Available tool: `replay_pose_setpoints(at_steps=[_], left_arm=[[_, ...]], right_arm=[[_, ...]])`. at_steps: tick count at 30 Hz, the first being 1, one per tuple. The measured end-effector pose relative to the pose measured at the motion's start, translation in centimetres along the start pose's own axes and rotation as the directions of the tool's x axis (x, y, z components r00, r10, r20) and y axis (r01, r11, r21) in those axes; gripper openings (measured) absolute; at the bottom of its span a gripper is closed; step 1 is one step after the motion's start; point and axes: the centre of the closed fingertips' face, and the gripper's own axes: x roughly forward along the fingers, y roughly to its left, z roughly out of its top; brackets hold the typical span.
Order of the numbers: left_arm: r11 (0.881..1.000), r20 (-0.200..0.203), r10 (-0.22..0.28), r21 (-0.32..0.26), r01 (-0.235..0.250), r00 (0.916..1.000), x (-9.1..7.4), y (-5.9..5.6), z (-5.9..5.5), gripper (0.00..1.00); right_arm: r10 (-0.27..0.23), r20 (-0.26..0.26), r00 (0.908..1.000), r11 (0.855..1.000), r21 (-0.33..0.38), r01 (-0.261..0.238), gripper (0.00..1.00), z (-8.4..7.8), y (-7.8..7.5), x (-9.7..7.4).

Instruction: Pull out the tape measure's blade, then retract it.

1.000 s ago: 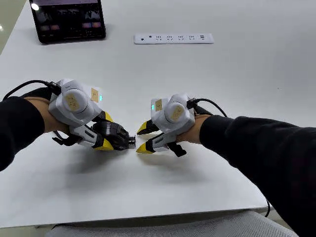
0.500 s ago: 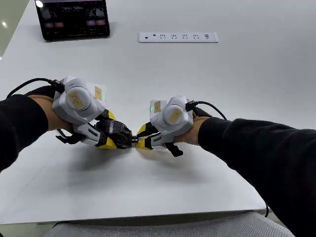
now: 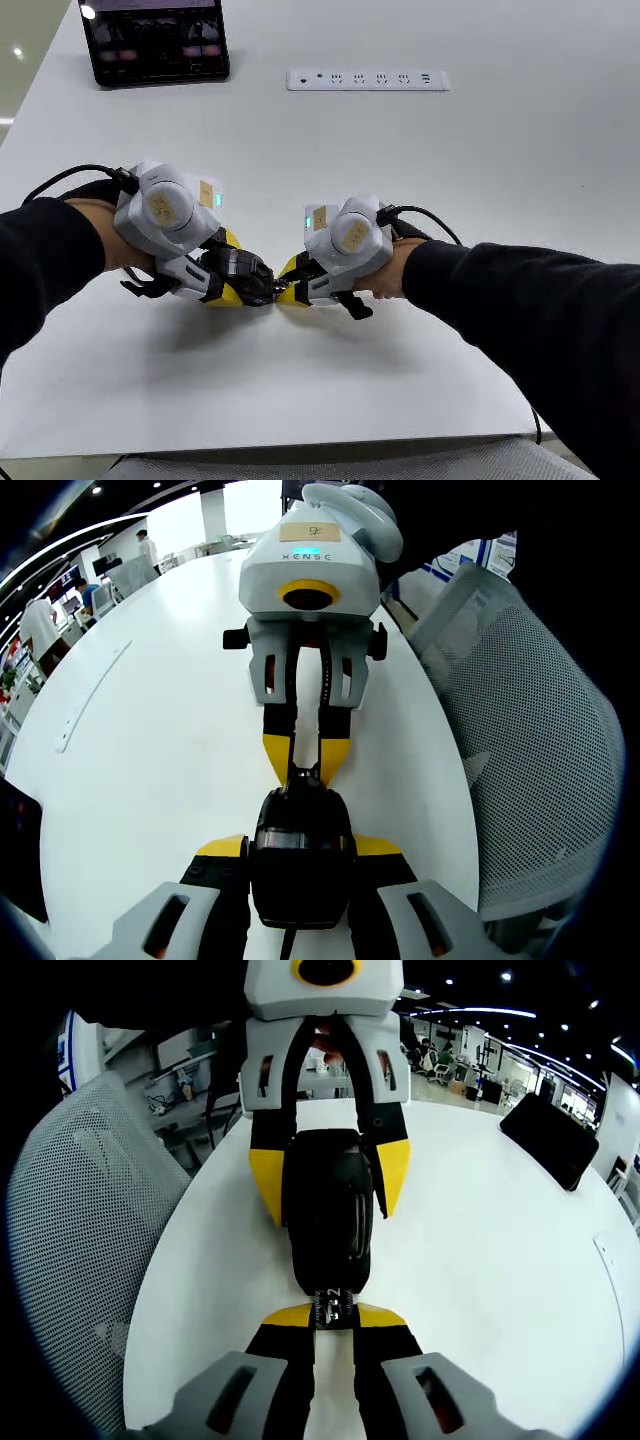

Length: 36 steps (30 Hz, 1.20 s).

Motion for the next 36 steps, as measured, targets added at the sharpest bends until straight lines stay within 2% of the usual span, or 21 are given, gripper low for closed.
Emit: replay_pose_setpoints(at_steps=[15, 27, 36], left_arm=[[1.0, -0.005, 0.013, -0.015, -0.013, 0.9999, 0.0, 0.2, -0.1, 0.33], [0.999, -0.006, 0.019, -0.025, -0.019, 0.9998, -0.1, 0.2, 0.0, 0.33], [0.999, -0.007, 0.024, -0.029, -0.024, 0.9997, -0.1, 0.2, 0.0, 0.33]], right_arm=[[-0.007, -0.02, 0.9998, 1.0, 0.021, 0.007, 0.08, -2.1, -0.2, -2.1], [-0.015, -0.038, 0.9992, 1.0, 0.012, 0.016, 0.08, -3.0, -0.5, -2.9], [-0.029, -0.048, 0.9984, 1.0, 0.009, 0.029, 0.08, -4.3, -0.7, -3.8]])
